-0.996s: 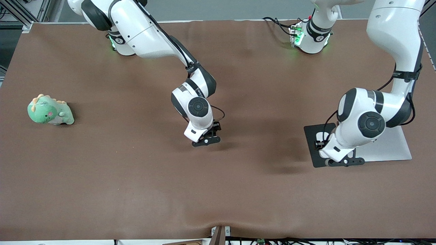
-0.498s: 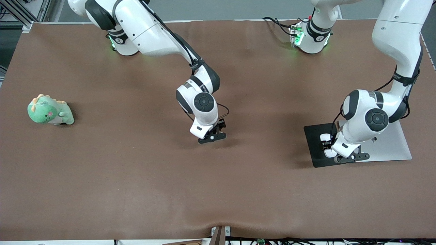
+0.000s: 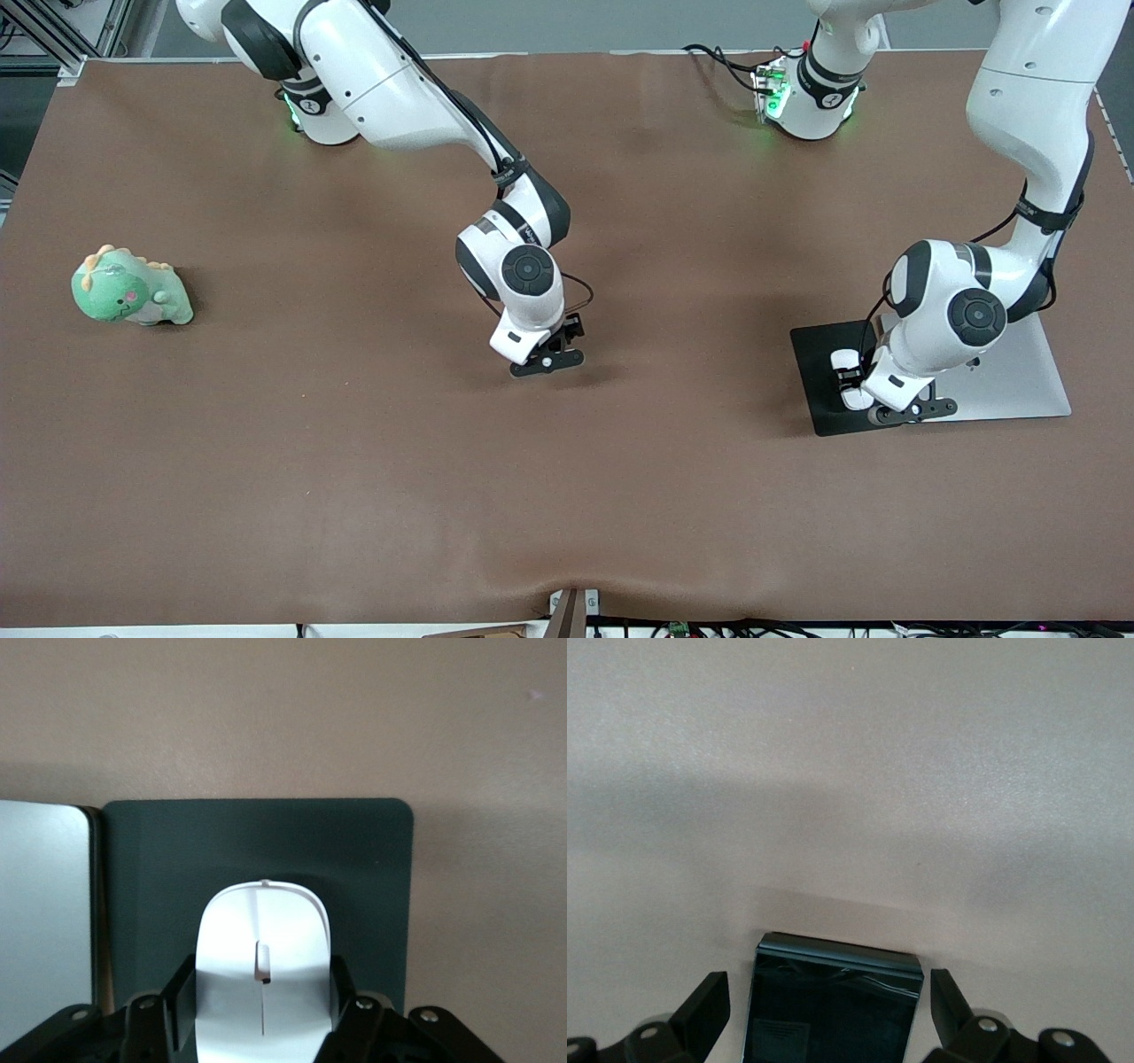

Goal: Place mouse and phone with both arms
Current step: 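Lower the mouse onto the mouse pad while the right gripper lifts the phone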

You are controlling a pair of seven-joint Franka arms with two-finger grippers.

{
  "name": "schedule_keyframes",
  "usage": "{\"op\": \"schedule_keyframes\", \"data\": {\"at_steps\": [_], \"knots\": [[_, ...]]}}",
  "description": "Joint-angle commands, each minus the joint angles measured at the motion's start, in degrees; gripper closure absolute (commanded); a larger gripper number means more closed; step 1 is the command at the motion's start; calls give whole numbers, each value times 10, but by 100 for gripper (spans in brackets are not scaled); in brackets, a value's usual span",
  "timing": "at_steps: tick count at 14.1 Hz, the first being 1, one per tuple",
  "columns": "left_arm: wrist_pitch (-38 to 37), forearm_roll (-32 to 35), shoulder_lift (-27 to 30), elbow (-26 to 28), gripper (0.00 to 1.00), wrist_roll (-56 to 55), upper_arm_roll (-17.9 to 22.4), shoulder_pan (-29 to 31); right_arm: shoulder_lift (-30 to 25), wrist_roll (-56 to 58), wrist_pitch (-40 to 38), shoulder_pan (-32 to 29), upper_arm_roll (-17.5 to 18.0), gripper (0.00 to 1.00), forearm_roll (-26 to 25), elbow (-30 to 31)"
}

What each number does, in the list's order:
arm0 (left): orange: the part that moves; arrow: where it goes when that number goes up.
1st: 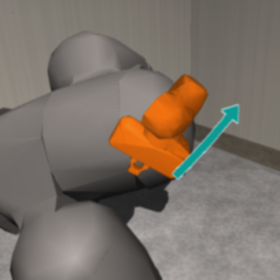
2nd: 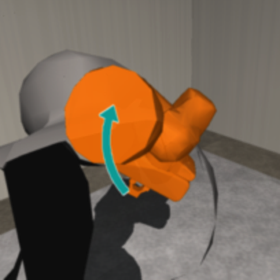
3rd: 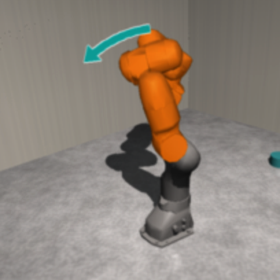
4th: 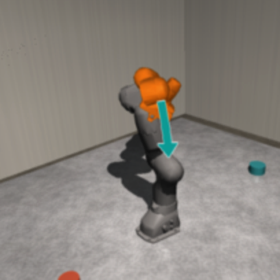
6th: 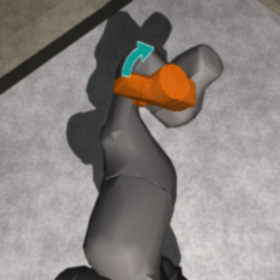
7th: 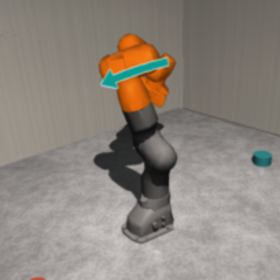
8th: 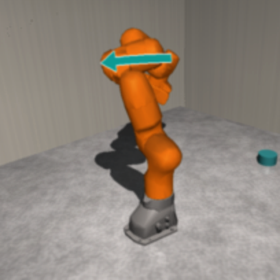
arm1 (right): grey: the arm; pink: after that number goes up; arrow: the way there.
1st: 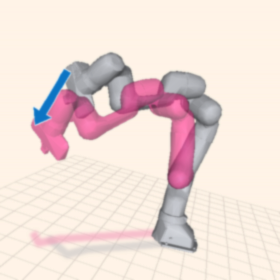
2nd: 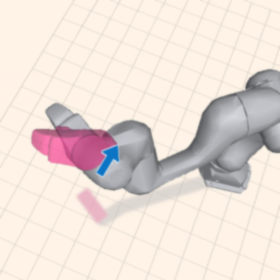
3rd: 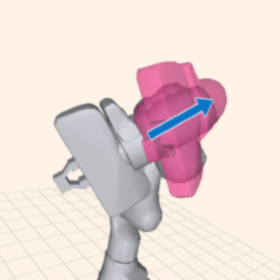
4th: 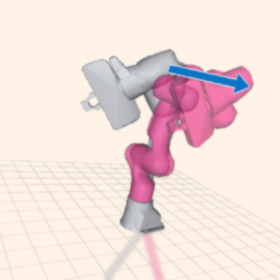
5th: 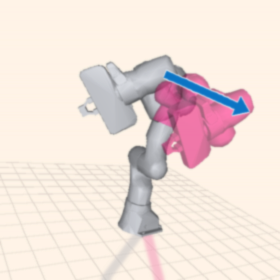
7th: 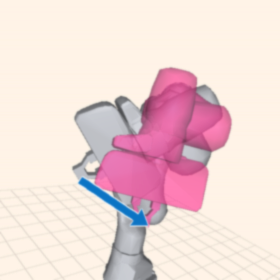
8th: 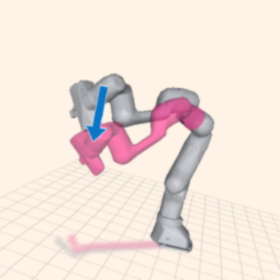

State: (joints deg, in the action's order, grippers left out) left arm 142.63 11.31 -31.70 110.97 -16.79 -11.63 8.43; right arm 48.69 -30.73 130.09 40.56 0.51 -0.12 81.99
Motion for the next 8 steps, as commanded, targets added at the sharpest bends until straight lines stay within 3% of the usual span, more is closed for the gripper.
{"op": "schedule_keyframes", "data": {"at_steps": [1, 8], "knots": [[13, 13, -5, 2, 56, 22, -5, 10, 12, -40, 2, 4, -1, 0, -8, -13], [13, 13, -11, -1, 54, 31, -5, 11, 13, -53, 12, 1, -1, 0, -8, -9]]}}
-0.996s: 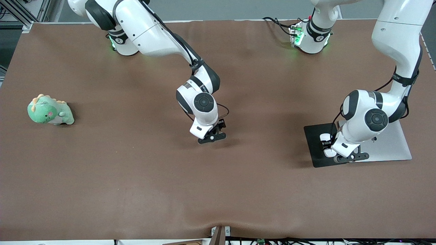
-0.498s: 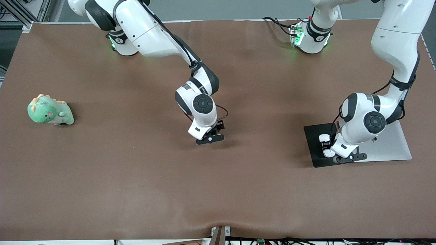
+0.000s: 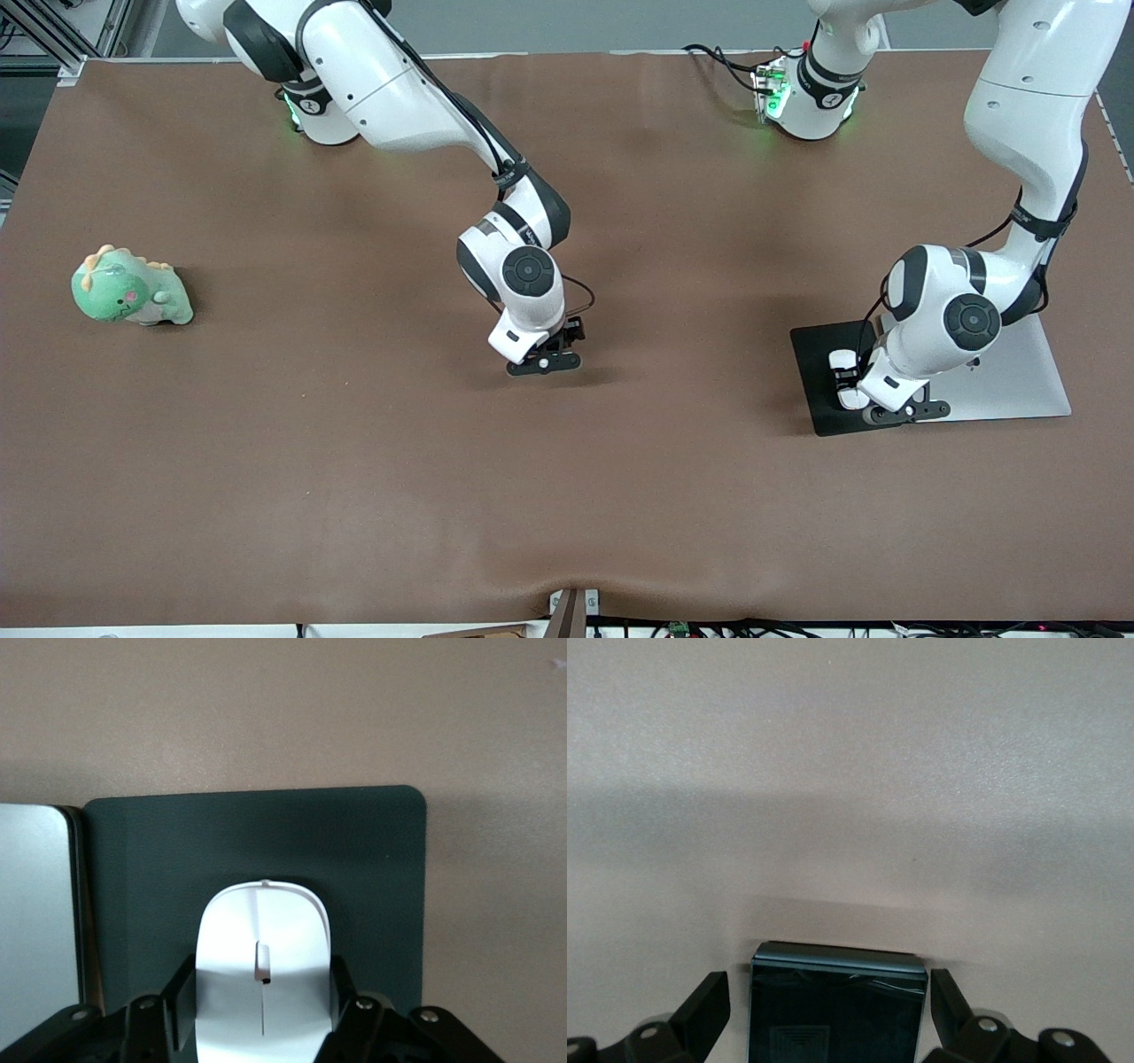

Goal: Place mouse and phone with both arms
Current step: 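Lower the mouse onto the mouse pad while the right gripper lifts the phone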

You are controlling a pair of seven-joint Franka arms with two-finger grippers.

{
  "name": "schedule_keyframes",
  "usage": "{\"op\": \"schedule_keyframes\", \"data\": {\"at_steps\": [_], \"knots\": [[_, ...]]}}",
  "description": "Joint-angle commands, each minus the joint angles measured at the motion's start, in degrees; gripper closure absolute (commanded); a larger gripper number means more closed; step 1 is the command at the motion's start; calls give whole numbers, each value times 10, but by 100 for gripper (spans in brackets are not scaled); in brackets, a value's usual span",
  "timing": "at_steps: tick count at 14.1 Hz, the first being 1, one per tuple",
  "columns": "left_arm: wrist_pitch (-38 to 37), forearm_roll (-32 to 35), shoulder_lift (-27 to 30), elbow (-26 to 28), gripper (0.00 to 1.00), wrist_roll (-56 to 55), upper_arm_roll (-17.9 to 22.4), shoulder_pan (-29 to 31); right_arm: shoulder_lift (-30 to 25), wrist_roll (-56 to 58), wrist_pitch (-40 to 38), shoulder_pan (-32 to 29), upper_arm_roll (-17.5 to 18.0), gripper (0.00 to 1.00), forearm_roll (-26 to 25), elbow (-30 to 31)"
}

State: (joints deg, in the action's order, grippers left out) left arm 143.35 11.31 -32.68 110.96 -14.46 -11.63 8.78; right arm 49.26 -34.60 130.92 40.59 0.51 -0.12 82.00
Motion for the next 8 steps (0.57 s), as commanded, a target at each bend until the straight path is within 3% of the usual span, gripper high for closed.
{"op": "schedule_keyframes", "data": {"at_steps": [1, 7, 8], "knots": [[6, 13, -1, -2, 54, 8, -5, 7, 8, -14, 7, 1, -1, 0, -8, -8], [5, 13, -9, -10, 54, 9, -4, 5, 11, -12, 9, 1, -1, 0, -10, -9], [6, 13, -12, -11, 54, 9, -4, 4, 10, -3, 9, -3, -1, 21, -15, -9]]}}
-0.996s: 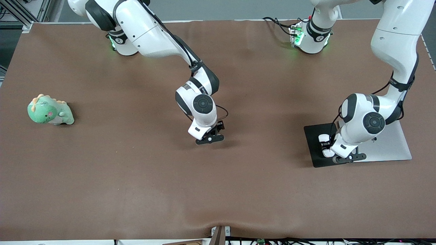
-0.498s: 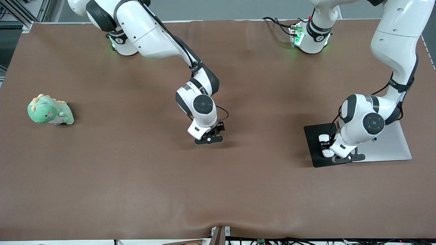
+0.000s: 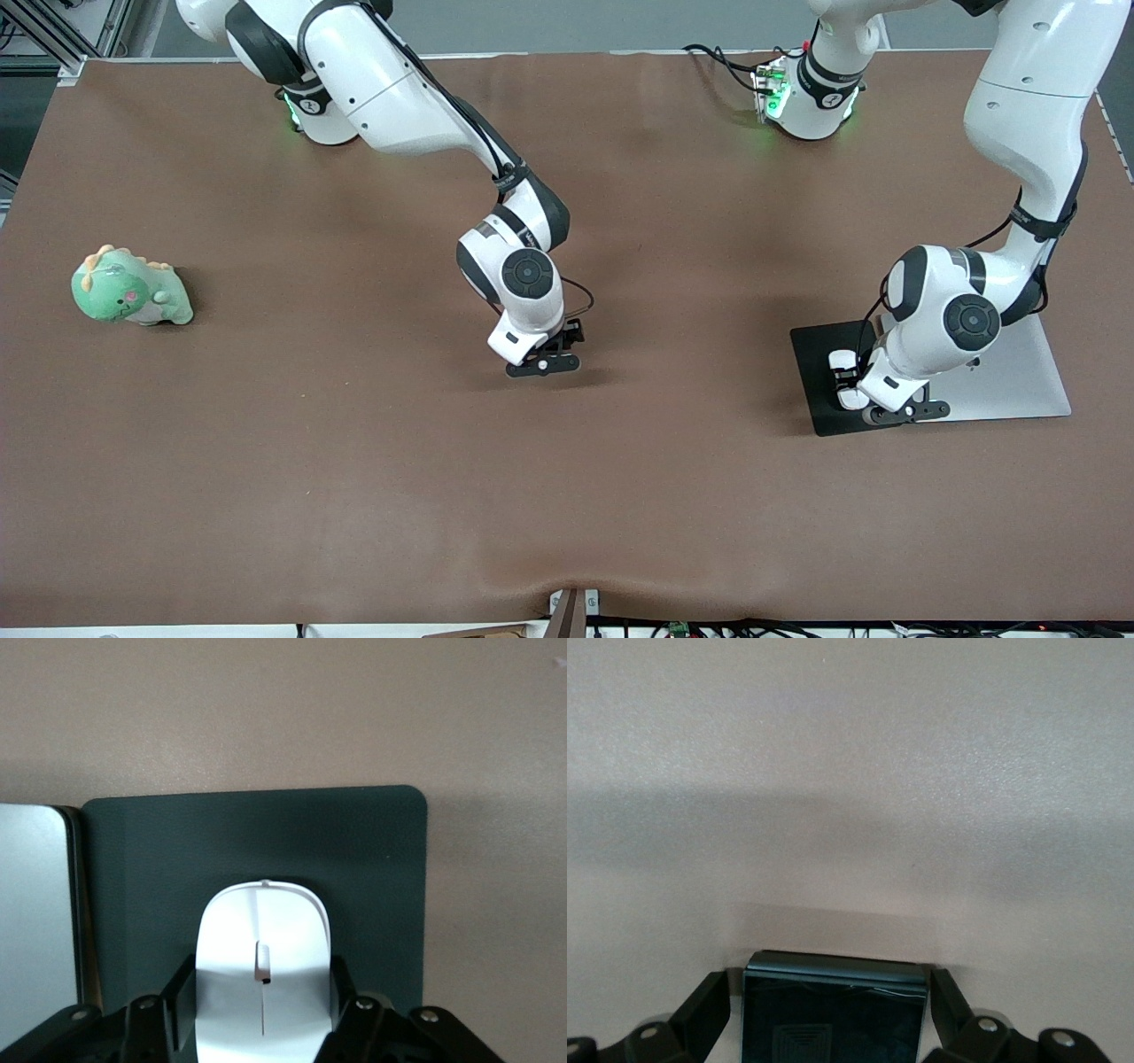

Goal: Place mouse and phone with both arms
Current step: 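Lower the mouse onto the mouse pad while the right gripper lifts the phone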

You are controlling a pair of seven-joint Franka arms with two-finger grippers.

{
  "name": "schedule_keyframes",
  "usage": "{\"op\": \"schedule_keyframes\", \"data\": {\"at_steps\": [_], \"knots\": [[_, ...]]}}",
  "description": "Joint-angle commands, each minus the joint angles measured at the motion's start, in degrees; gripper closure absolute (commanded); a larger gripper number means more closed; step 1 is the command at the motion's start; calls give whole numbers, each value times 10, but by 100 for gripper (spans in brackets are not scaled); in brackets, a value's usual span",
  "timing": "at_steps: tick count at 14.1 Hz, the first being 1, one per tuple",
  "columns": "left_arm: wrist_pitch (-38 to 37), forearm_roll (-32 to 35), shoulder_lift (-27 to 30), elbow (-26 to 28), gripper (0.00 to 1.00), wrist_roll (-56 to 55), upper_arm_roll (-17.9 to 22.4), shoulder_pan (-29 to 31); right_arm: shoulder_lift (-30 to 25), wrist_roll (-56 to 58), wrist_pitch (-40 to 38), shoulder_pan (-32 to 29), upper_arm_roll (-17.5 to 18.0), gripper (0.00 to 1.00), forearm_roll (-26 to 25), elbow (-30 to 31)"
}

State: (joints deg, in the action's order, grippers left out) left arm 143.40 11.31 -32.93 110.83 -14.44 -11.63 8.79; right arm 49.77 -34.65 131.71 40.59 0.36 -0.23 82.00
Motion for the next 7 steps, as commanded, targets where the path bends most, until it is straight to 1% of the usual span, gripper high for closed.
{"op": "schedule_keyframes", "data": {"at_steps": [1, 2, 3, 4, 5, 7], "knots": [[5, 13, -10, -11, 54, 9, -4, 4, 5, 1, 0, -4, 1, 53, -24, -9], [6, 13, -11, -11, 54, 9, -4, 3, 3, -1, 0, -3, 1, 75, -26, -9], [5, 13, -12, -15, 54, 9, -4, 3, 2, -4, 0, -4, 2, 89, -26, -9], [5, 13, -14, -16, 54, 9, -4, 3, -2, -6, -3, -9, 1, 97, -25, -9], [6, 13, -15, -18, 54, 9, -4, 3, -5, -6, -5, -16, 1, 100, -24, -8], [6, 13, -16, -18, 54, 9, -4, 3, -28, -6, -8, -36, 2, 100, -23, 3]]}}
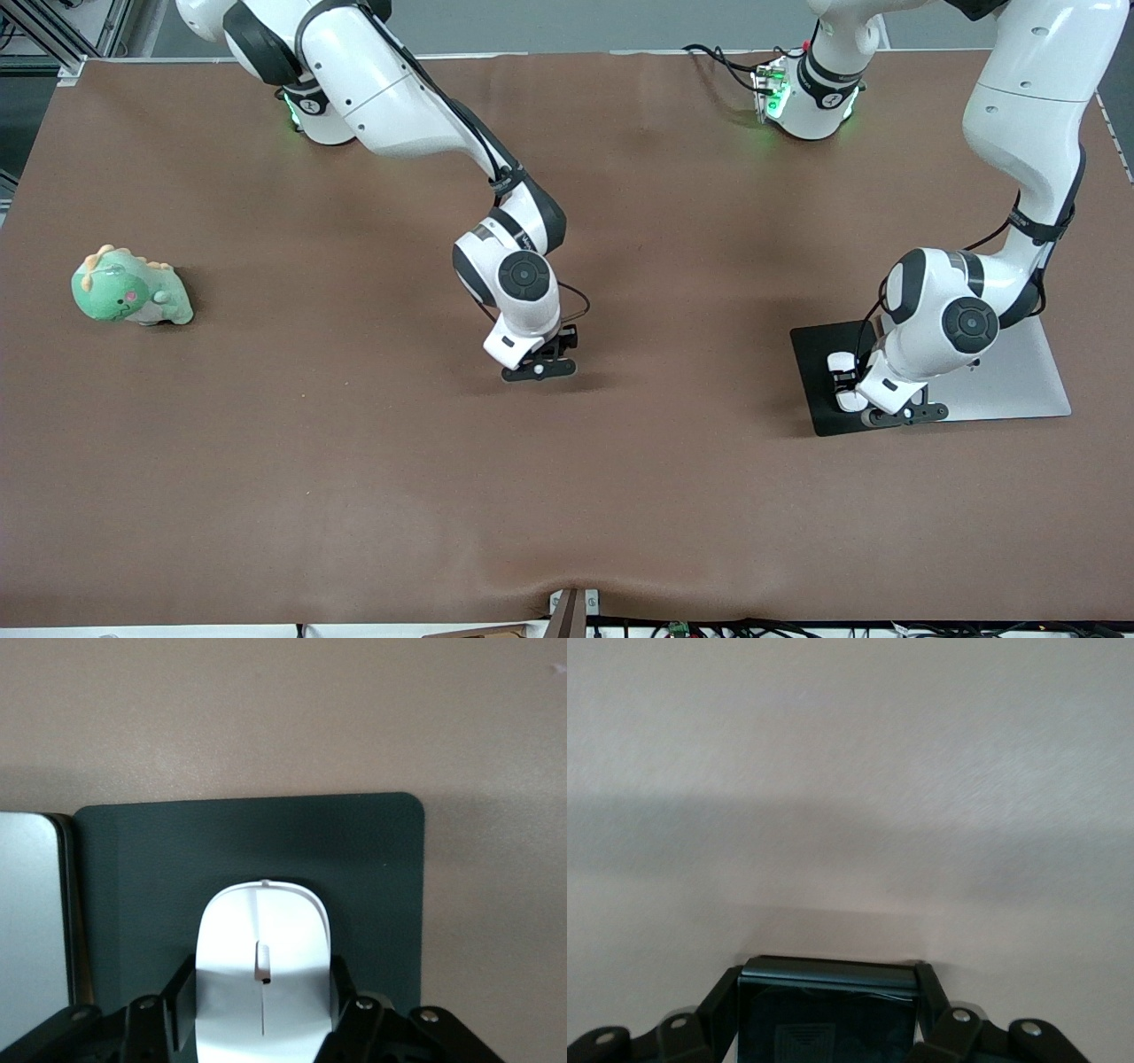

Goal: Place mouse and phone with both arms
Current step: 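Lower the mouse onto the mouse pad while the right gripper lifts the phone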

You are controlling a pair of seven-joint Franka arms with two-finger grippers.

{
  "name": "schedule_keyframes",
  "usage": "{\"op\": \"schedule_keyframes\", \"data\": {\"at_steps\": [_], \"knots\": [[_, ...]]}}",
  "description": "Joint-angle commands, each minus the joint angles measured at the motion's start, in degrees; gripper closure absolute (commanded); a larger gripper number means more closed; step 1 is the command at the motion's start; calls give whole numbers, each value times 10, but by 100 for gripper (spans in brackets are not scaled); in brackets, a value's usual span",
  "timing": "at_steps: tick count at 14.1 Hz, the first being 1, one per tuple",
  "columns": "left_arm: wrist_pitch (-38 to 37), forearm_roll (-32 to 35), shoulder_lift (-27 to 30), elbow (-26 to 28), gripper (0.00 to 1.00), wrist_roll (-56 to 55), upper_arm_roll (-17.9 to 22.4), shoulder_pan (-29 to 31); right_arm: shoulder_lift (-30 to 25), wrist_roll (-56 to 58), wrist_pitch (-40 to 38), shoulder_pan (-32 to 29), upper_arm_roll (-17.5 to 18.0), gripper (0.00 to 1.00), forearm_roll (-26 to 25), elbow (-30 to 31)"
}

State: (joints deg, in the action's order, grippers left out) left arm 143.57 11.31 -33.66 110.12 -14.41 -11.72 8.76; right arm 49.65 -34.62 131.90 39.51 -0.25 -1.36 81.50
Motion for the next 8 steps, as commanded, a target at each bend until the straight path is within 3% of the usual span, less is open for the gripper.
{"op": "schedule_keyframes", "data": {"at_steps": [1, 4, 5, 6, 8], "knots": [[4, 13, -9, -11, 54, 10, -3, 3, -39, -7, -16, -36, 8, 100, -12, 16], [4, 13, -11, -11, 50, 10, -3, 3, -81, 3, -84, -93, 9, 100, -11, 25], [4, 13, -11, -12, 38, 9, -3, 3, -100, 13, -102, -114, 10, 100, -10, 37], [4, 13, -12, -15, 0, 9, -4, 3, -125, 51, -105, -136, 10, 100, -10, 58], [3, 13, -11, -16, 0, 9, -4, 4, -158, 174, -132, -196, 11, 100, -5, 95]]}}
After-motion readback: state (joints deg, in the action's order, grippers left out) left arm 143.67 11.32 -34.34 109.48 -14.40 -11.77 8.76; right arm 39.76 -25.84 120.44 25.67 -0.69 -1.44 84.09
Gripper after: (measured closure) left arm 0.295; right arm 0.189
